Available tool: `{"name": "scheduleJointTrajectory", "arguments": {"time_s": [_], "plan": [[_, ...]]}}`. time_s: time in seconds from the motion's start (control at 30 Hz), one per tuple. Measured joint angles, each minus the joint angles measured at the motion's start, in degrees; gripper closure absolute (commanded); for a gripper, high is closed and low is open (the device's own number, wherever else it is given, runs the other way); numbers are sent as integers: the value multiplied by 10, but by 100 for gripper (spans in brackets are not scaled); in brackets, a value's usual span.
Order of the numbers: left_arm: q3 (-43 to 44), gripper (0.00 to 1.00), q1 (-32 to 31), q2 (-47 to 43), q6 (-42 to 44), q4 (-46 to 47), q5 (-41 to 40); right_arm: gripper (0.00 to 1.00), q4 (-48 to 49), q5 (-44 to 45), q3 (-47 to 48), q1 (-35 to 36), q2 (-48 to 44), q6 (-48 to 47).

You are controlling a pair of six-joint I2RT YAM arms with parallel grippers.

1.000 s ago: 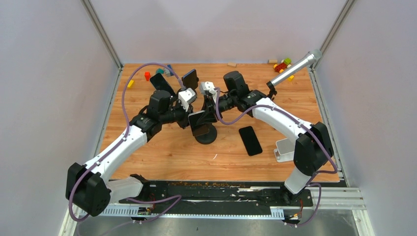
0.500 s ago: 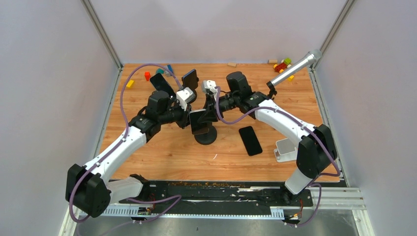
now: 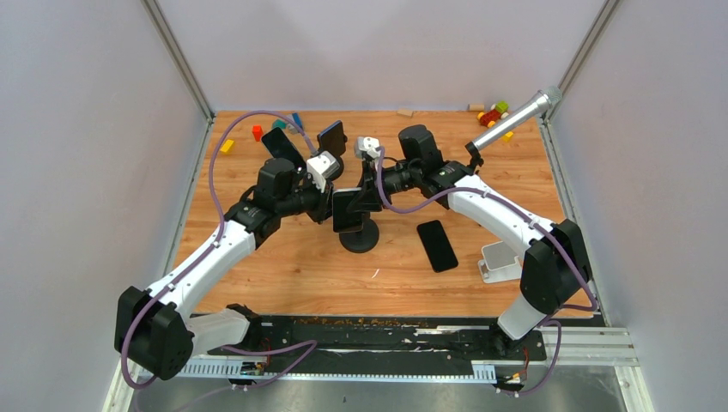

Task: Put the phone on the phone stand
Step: Install the phone on the phone stand.

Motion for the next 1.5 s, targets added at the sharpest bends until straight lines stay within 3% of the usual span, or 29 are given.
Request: {"name": "scheduleJointTrajectory", "arguments": {"time_s": [0.9,1.5], "plan": [[-5,100,3,-13,26,9,-24,100,-79,97,33,-1,-5,66],[-1,100,-39,-19,27,7,-112,100,-154,178,77,3,3,99]]}}
